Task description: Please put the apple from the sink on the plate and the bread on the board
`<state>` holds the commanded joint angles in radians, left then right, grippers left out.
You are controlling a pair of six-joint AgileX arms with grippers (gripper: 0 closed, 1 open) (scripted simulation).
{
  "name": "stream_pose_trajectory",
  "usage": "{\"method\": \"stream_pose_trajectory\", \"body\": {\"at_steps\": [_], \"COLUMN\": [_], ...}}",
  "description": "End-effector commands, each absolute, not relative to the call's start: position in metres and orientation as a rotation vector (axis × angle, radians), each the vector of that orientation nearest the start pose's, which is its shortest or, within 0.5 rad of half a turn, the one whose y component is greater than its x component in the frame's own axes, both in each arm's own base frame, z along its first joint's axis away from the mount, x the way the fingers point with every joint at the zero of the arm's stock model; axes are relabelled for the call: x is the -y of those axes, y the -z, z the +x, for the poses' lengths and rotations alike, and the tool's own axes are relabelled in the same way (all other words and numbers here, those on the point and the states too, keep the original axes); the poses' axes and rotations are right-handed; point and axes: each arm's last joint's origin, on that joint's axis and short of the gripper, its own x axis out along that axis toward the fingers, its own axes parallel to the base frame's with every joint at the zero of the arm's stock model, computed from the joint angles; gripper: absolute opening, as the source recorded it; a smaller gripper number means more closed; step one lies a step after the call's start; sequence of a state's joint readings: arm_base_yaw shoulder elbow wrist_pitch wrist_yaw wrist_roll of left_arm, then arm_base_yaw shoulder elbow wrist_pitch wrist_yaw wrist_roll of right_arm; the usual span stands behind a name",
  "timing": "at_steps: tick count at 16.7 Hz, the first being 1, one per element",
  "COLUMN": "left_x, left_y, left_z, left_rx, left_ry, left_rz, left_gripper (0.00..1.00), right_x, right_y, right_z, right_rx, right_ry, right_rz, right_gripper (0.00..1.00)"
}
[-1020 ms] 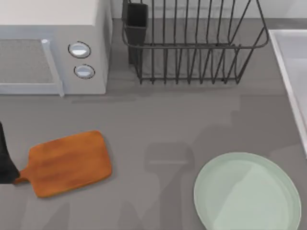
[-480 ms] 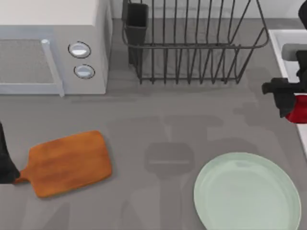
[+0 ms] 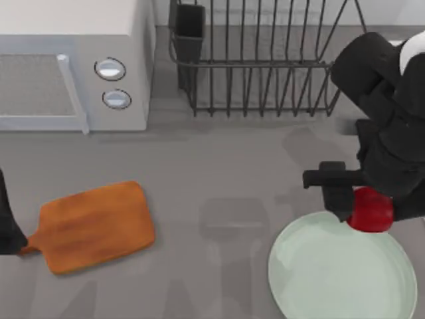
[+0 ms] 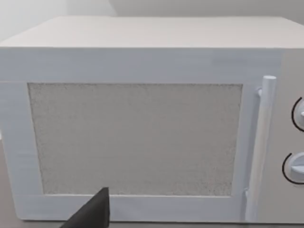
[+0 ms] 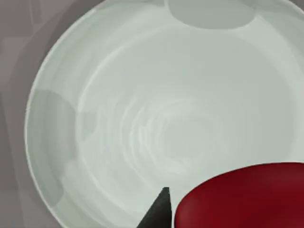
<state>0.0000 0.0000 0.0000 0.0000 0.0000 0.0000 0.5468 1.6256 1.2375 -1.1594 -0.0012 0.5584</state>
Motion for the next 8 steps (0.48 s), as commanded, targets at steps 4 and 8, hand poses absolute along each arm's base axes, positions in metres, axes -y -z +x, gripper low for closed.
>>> {"method": "stream_pose_trajectory", "body": {"at_steps": [4, 8], "left_x": [0.001, 0.001], "left_y": [-0.16, -0.16], "left_z": [0.106, 0.106], "left_rx": [0.0, 0.0], "left_ry": [0.0, 0.0], "left_rz": [0.0, 0.0], "left_gripper": [1.0, 1.0], "right_x": [-0.167, -0.168], "right_y": [-0.23, -0.23], "right_z": [0.224, 0.222], "right_rx": [-1.569, -1.571], "right_ry": [0.007, 0.008], "right_rz": [0.009, 0.008], "right_gripper": [0.0, 0.0]}}
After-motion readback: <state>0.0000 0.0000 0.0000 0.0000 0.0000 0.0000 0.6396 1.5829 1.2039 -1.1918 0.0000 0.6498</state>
